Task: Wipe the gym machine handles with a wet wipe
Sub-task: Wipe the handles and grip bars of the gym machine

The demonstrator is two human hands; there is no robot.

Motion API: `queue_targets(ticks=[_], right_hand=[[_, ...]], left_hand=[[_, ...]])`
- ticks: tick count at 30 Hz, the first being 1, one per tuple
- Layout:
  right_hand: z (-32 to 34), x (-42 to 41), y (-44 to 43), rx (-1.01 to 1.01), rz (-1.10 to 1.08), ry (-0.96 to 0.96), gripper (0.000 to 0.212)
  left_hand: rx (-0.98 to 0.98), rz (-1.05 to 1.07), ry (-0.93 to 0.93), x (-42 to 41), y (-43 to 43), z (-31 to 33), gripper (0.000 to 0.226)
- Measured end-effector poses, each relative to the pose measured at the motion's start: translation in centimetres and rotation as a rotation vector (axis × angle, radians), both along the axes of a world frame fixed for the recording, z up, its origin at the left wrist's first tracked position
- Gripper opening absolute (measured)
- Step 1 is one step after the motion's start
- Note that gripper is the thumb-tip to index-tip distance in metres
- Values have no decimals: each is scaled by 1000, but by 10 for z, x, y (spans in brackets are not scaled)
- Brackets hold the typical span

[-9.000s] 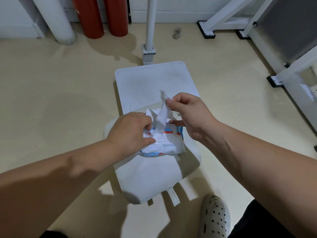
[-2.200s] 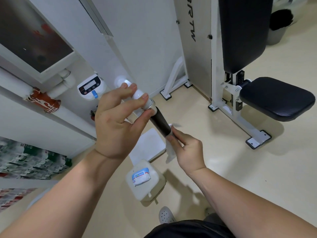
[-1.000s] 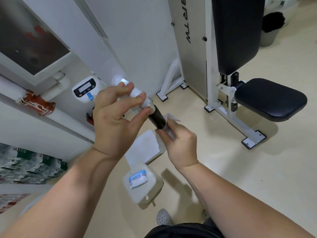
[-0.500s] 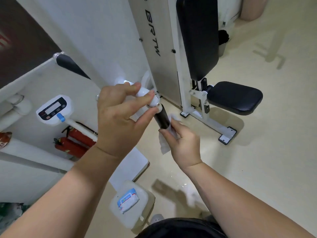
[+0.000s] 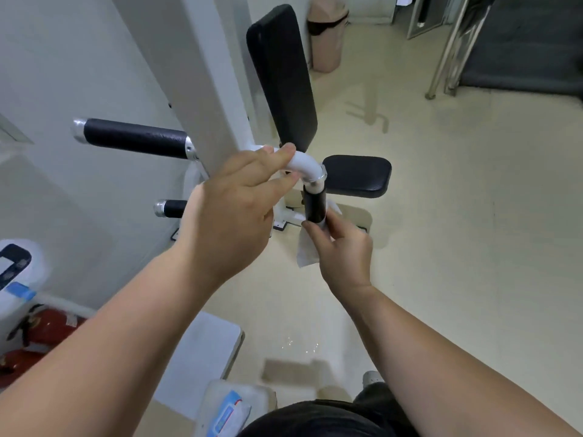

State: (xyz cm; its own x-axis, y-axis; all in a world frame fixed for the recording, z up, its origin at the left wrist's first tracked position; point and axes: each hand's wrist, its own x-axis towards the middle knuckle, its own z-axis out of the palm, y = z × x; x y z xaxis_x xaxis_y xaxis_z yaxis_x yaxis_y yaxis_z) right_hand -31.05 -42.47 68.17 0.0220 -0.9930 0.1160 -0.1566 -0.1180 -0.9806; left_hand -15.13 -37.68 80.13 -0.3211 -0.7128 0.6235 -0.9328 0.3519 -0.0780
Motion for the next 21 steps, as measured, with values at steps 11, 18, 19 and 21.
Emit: queue_targets(ticks=[11, 18, 19, 21], right_hand=[[6, 9, 7, 1, -115, 80, 19], [23, 6, 5, -3, -87, 81, 10], [34, 8, 5, -56, -96, 18, 9], [46, 11, 5, -128, -110, -76, 9]], left_hand=[[53, -84, 191, -1, -2, -5, 40], [95, -70, 266, -7, 0, 0, 67], [91, -71, 271, -7, 1, 0, 67], [77, -68, 280, -8, 1, -1, 66]])
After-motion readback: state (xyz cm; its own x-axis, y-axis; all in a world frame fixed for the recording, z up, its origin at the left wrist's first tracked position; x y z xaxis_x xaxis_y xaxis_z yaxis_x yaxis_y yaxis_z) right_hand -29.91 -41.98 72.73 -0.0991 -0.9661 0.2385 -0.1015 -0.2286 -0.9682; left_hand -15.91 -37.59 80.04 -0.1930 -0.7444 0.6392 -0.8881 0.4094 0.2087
